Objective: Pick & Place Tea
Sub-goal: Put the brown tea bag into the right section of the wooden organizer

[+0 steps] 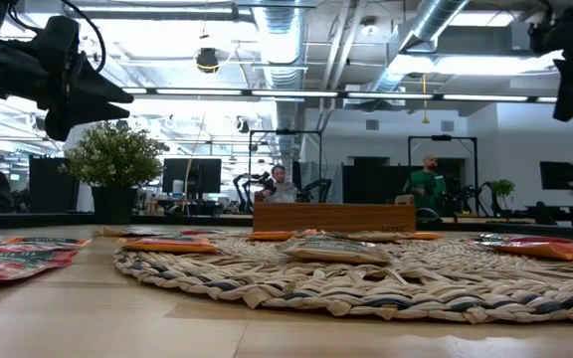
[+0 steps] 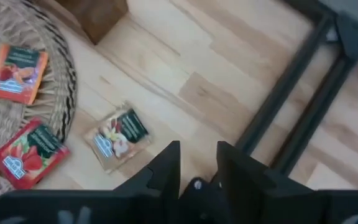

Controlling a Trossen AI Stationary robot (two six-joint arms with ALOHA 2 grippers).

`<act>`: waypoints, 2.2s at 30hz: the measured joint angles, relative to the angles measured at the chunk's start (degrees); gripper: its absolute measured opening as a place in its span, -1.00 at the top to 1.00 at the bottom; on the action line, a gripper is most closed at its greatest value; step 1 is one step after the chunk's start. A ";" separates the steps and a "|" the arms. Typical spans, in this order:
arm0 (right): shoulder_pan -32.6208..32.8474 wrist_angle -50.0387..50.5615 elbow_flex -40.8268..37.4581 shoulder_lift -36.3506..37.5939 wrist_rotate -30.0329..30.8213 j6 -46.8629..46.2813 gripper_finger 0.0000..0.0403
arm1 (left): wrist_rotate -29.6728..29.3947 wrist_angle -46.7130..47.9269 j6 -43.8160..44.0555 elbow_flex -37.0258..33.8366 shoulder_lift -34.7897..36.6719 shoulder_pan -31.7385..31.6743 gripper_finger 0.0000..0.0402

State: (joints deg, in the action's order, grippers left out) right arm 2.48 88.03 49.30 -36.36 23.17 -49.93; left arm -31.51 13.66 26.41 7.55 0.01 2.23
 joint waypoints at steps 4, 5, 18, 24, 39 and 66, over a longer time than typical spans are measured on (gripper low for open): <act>0.01 -0.56 0.00 -0.11 -0.76 -1.03 0.28 | 0.00 0.01 0.00 0.02 0.00 -0.01 0.25; 0.00 -0.68 0.00 -0.32 -0.75 -1.46 0.22 | 0.01 0.01 0.00 0.01 0.00 0.00 0.25; 0.00 -8.85 -3.32 -6.47 -2.16 1.07 -0.23 | 0.01 0.01 0.00 0.01 0.00 0.00 0.25; 0.01 -13.29 -7.88 -11.54 -2.75 4.39 -0.22 | 0.02 -0.01 0.02 0.00 0.00 -0.01 0.25; -10.73 -22.59 -9.84 -25.81 -12.68 6.27 -0.22 | 0.02 -0.03 0.21 0.01 0.00 0.01 0.25; -21.59 -34.38 -9.84 -47.34 -20.61 17.44 -0.21 | 0.02 -0.03 0.42 0.02 0.00 -0.01 0.25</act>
State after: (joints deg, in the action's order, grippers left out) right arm -19.12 53.65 39.46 -83.71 2.56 -32.49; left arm -31.48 13.63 26.83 7.57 0.01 2.23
